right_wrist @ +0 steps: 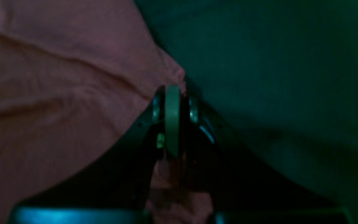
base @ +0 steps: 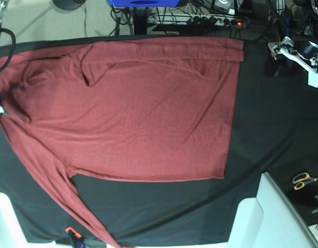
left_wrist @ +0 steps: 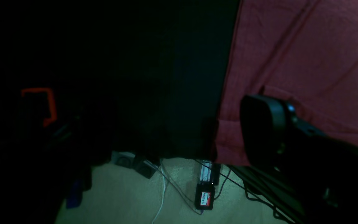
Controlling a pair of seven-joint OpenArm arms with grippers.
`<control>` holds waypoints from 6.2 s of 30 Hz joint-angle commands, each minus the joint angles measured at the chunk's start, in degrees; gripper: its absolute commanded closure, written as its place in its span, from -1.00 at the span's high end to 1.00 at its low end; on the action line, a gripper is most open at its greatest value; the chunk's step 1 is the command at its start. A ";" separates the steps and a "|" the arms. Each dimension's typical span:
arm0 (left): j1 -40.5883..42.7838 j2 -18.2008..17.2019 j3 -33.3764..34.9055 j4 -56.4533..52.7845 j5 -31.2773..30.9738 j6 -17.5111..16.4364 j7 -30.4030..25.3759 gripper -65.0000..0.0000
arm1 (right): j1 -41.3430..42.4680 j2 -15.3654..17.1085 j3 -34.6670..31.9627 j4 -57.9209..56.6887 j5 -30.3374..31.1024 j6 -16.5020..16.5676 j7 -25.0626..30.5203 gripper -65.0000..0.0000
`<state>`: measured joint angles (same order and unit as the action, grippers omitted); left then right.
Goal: Fold the T-shirt properly
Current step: 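Grasp the shirt's side edge with the right gripper and hold it, then move the left gripper down to the opposite side edge and grasp it, then pull the grasped edge with the left gripper while the right gripper holds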
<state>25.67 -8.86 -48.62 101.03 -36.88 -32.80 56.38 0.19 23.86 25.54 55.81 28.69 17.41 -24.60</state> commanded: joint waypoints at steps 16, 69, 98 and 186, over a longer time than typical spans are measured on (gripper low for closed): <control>0.04 -0.94 3.92 0.99 -0.96 -0.04 -0.95 0.85 | -4.98 -2.63 4.39 12.89 0.46 0.04 -9.99 -0.63; -1.19 -1.47 4.36 -0.07 -0.87 -0.04 -1.13 0.85 | 23.15 -2.54 -14.33 -17.00 -24.95 -0.05 3.02 0.22; -1.10 -1.47 4.27 -0.07 -0.87 -0.04 -1.13 0.85 | 24.39 -2.19 -14.59 -24.12 -25.04 -5.41 11.63 0.23; -43.65 3.37 13.32 -50.62 30.42 0.22 -7.72 -1.00 | 25.26 -2.01 -14.42 -24.03 -24.95 -5.06 9.79 -1.00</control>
<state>-17.47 -4.64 -35.20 50.00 -7.90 -33.04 47.48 23.79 20.75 11.00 30.79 3.62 12.45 -15.94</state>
